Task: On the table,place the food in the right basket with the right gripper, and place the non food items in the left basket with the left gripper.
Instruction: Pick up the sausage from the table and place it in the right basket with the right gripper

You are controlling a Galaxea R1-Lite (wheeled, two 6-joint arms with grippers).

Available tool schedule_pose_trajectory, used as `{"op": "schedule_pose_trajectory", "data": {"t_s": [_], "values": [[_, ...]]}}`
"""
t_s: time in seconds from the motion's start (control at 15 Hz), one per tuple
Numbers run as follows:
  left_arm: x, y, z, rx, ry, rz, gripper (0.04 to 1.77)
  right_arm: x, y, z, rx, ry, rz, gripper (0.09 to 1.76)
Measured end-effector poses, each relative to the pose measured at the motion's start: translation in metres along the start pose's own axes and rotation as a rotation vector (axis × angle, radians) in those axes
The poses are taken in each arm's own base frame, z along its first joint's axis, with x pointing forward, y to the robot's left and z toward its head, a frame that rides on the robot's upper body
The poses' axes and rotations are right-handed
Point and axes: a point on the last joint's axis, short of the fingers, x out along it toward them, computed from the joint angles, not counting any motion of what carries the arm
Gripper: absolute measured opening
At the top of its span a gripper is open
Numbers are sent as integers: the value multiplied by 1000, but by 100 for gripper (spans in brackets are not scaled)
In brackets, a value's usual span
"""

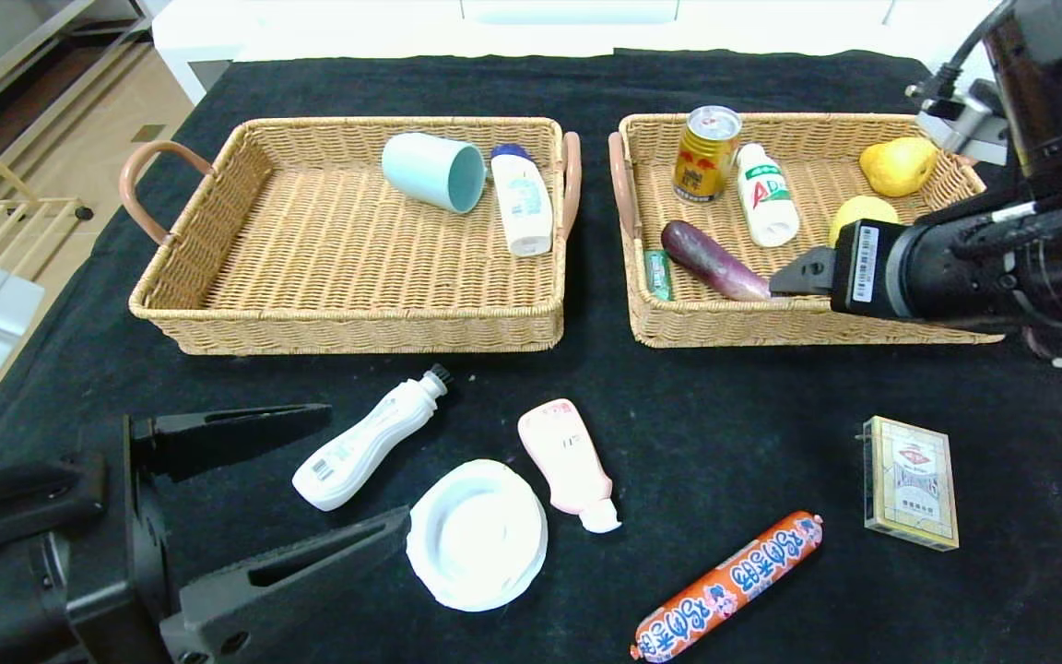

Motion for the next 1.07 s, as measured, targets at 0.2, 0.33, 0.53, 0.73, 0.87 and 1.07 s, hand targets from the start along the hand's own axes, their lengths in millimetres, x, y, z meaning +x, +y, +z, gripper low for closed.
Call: {"op": "schedule_pose_trajectory", "data": {"t_s": [0.2,0.33,0.53,0.73,0.87,1.07], "values": [[0,0,0,0,2,1,172,-25,-1,-20,148,147,-33,164],[2,0,-1,-1,8,-1,172,-35,3,-34,216,236,-36,166],[3,-2,-2,3,14,-1,172,-38,9,-52,263,379,17,167],[3,-2,-2,6,15,-3,172,-28,12,-66,277,468,12,169],[3,-2,-2,6,13,2,172,-21,14,-76,271,532,9,169],[3,-2,-2,8,9,2,172,-10,17,-87,258,600,7,170]]}}
